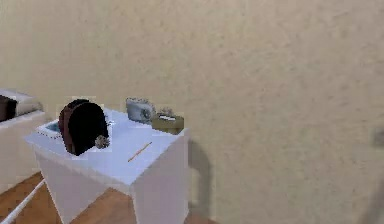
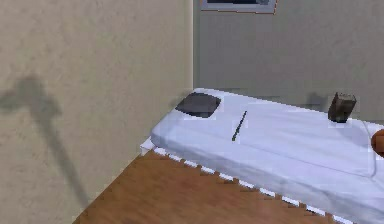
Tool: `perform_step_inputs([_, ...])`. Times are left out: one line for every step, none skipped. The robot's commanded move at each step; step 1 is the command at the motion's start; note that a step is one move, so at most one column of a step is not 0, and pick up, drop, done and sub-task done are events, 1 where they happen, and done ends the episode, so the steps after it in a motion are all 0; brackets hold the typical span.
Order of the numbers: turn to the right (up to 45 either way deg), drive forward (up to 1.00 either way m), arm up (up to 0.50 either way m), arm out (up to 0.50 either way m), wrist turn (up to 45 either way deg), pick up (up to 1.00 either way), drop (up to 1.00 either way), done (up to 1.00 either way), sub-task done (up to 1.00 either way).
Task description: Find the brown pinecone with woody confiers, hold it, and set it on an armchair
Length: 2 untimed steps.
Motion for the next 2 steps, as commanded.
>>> perform_step_inputs([0.0, 0.75, 0.0, 0.0, 0.0, 0.0, 0.0, 0.0, 0.0])
perform_step_inputs([-45.0, 0.0, 0.0, 0.0, 0.0, 0.0, 0.0, 0.0, 0.0])
